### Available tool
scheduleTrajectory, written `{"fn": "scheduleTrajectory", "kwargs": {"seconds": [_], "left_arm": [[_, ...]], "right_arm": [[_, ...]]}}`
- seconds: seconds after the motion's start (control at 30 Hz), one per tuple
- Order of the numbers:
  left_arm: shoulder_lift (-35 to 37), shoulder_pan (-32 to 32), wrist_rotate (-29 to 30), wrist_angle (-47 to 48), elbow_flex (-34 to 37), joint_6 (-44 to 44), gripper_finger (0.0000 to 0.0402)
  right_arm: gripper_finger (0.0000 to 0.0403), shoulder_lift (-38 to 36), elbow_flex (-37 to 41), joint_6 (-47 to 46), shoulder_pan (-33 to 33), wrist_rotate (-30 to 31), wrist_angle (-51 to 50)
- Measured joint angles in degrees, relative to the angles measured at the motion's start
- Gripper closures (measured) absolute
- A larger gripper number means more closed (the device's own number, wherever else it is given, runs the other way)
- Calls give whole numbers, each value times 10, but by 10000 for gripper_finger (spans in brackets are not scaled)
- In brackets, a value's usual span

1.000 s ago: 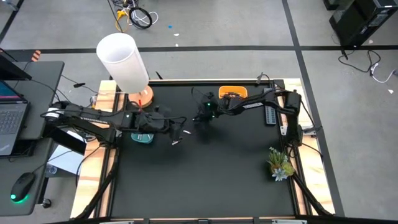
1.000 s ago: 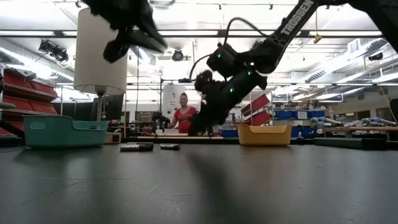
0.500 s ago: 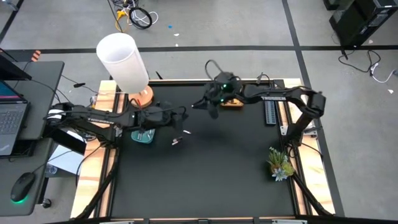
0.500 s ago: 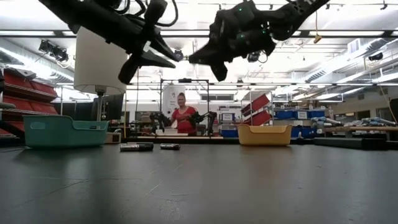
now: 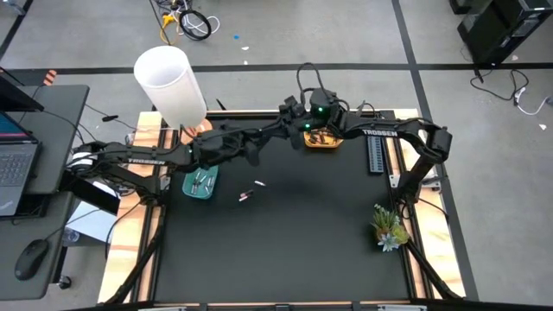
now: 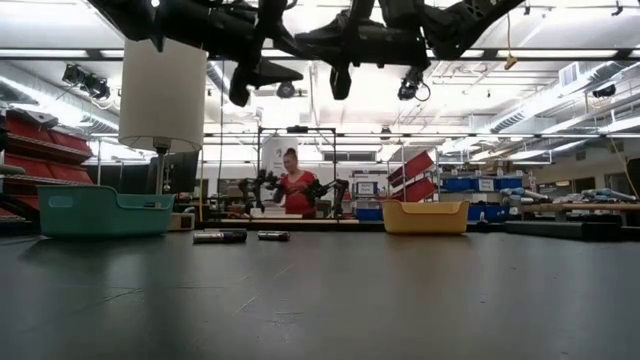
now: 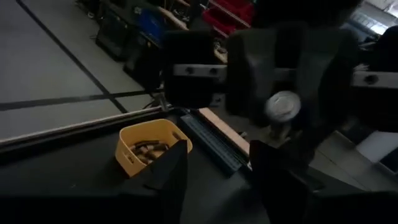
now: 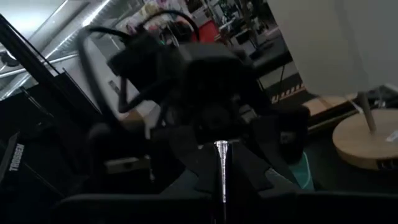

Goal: Sort batteries
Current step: Put the silver battery into the green bin

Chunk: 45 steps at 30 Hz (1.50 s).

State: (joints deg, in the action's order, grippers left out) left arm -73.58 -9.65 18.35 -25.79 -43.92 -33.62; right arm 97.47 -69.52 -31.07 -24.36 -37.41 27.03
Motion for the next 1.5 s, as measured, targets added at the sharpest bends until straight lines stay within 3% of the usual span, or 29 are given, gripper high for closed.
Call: {"fn": "scheduleTrajectory", "kwargs": {"seconds": [0.3,0.83,1.13,1.37,1.5], "left_arm": [[0,-4,-62,-21,0,18,225],[0,-2,-100,-55,1,39,231],[11,-2,-126,-27,2,50,290],[11,-2,-138,-12,2,61,377],[11,-3,-118,23,2,67,396]], "right_arm": [[375,-1,-7,16,8,30,1],[375,-3,-9,14,64,84,-16],[375,-22,-11,60,70,81,-108],[375,-24,-12,93,79,76,-149],[335,-24,-9,93,75,77,-171]]}}
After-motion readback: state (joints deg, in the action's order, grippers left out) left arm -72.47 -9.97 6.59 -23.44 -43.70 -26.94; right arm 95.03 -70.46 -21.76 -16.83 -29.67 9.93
